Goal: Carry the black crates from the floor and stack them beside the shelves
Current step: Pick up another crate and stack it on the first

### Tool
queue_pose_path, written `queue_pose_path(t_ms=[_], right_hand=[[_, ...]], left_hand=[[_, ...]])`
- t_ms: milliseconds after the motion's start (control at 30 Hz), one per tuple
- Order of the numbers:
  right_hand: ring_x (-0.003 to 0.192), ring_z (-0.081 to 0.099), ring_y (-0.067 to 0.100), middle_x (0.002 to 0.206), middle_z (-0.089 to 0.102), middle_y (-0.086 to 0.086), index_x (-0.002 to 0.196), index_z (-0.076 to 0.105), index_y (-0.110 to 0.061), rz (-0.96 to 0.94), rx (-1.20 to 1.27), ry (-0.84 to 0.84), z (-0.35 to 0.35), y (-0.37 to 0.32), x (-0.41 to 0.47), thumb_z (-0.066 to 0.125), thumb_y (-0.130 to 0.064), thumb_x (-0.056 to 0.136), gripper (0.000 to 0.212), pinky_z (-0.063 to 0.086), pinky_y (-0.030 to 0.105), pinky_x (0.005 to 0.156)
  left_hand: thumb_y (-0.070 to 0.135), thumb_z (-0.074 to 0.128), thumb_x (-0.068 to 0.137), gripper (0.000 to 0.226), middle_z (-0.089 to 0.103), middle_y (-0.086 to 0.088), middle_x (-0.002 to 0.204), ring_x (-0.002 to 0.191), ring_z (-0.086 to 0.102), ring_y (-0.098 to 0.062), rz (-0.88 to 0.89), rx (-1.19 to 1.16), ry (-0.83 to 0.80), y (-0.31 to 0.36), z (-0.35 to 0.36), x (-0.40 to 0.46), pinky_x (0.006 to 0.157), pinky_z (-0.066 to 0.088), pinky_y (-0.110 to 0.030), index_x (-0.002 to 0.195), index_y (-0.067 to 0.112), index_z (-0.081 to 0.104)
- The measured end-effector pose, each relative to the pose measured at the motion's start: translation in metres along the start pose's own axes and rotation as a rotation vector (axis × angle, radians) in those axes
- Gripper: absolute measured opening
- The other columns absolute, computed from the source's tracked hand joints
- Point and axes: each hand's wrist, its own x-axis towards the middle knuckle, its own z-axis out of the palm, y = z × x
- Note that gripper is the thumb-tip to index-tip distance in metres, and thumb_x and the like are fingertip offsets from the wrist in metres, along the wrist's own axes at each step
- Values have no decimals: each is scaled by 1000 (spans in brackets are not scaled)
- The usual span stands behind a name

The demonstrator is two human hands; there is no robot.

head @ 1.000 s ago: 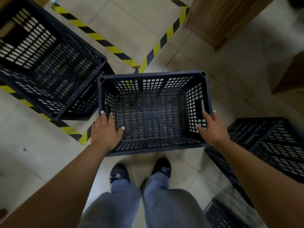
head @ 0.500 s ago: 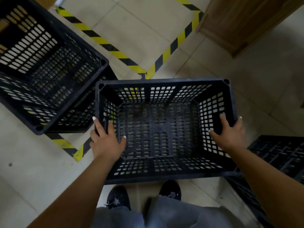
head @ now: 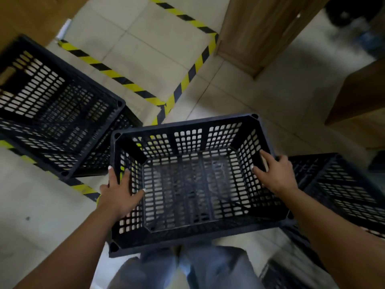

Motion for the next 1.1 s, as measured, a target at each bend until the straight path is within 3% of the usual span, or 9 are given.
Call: queue_pose_path(t_ms=[300, 467, 600, 700, 867, 1100], right_hand=[[140, 23, 41, 157, 23, 13, 151, 13, -42, -77, -186, -94, -105, -8, -92, 37, -65, 91, 68, 31, 47, 111], [138, 27, 42, 158, 20, 14, 150, 14, -43, -109, -166, -77, -160, -25, -139, 36, -62, 92, 65, 32, 45, 110], [136, 30, 42, 157, 22, 16, 149, 18, -44, -152, -148, -31, -193, -44, -158, 36, -63, 92, 62, 35, 47, 108], [135, 31, 42, 156, 23, 16, 148, 20, -43, -181, -128, -3, -215, -62, -163, 38, -64, 91, 64, 37, 48, 105], [134, 34, 40, 154, 26, 17, 149, 19, -41, -218, -101, 48, -235, -101, -173, 39, -63, 91, 65, 40, 47, 104], [118, 47, 35, 140, 36, 16, 149, 24, -38, -208, -23, 111, -222, -180, -200, 43, -63, 90, 67, 50, 40, 90]], left_hand=[[72, 36, 85, 82, -18, 0, 160, 139, 20, -47, -12, -47, 51, -21, -68, -107, 108, 30, -49, 152, 40, 1], [77, 30, 82, 81, -15, 0, 161, 138, 26, -43, -12, -36, 106, -28, -125, -157, 108, 31, -46, 151, 42, 5], [73, 34, 85, 78, -8, -3, 162, 141, 29, -36, -5, -45, 203, -30, -173, -180, 113, 27, -46, 151, 36, 18], [80, 34, 80, 81, -3, 3, 162, 140, 29, -39, -19, -112, 259, -40, -205, -186, 111, 31, -51, 149, 39, 23], [79, 36, 80, 80, 1, 3, 162, 142, 26, -39, 21, -157, 331, -69, -248, -187, 112, 30, -50, 149, 38, 27], [79, 37, 79, 77, -5, 3, 162, 141, 22, -45, 43, -124, 311, -132, -303, -166, 113, 29, -50, 147, 43, 26]])
